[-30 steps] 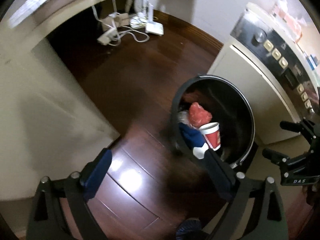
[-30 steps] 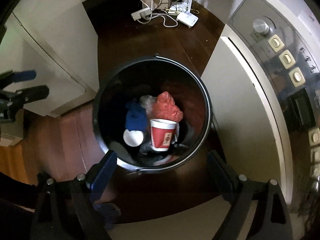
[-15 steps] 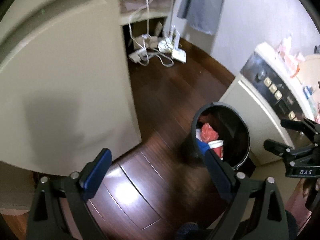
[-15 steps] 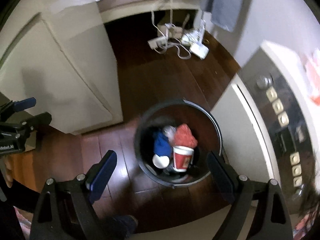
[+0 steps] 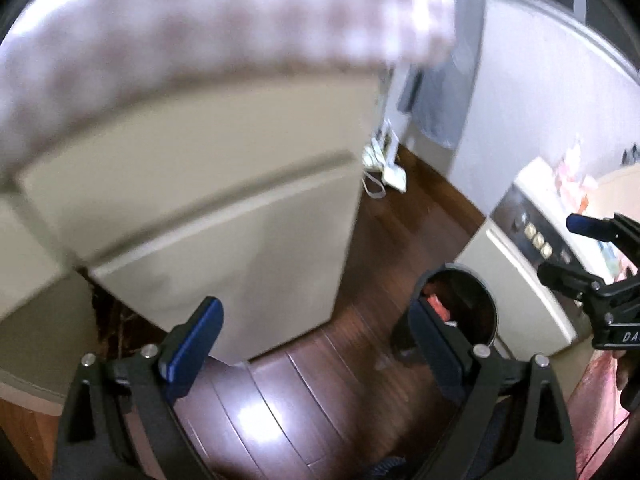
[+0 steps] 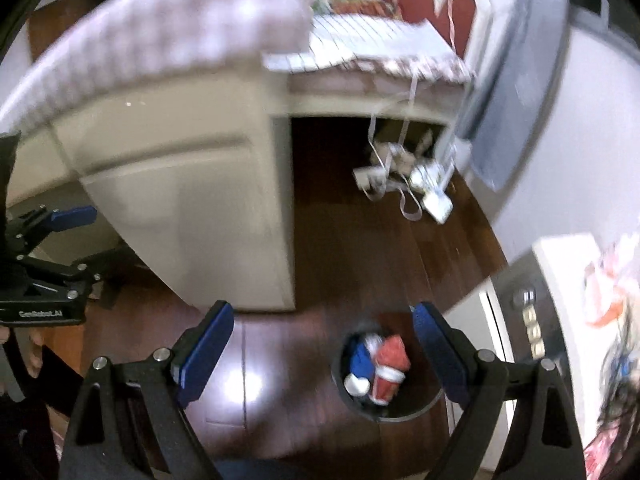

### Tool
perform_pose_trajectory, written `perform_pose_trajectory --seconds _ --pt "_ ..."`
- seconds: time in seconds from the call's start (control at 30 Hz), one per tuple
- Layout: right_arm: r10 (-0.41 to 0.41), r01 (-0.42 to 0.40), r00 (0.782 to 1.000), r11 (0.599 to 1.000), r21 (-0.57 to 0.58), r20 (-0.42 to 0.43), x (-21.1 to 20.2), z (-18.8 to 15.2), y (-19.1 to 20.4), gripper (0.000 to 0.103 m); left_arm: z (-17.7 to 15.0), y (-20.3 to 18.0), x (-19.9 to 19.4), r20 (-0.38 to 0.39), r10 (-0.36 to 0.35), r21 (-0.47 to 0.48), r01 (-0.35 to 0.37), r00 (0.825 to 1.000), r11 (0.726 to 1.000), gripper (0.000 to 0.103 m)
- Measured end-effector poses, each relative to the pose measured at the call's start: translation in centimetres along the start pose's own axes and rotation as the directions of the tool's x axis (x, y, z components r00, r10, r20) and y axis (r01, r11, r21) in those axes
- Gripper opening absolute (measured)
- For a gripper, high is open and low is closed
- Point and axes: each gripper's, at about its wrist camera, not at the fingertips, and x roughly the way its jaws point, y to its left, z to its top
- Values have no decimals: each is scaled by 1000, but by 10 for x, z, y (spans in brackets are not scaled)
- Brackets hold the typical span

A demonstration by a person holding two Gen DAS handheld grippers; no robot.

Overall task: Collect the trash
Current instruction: 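Move both open tools back toward the bed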

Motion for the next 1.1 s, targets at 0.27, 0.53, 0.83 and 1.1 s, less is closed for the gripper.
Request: perform_pose_trajectory --seconds 0.27,0.53,0.83,1.1 --pt "121 -116 983 992 -45 141 -66 61 50 93 17 44 -71 102 66 -39 -63 993 997 95" --pt "193 -178 952 980 -84 237 -100 110 98 93 29 86 -123 203 150 -105 -131 968 986 96" --pt "260 -242 931 965 -101 257 -106 133 122 93 37 107 -139 231 211 -181 -171 950 969 97" --pt "310 -293 912 951 -102 270 -102 160 127 93 51 127 -156 247 258 -236 -201 934 951 97"
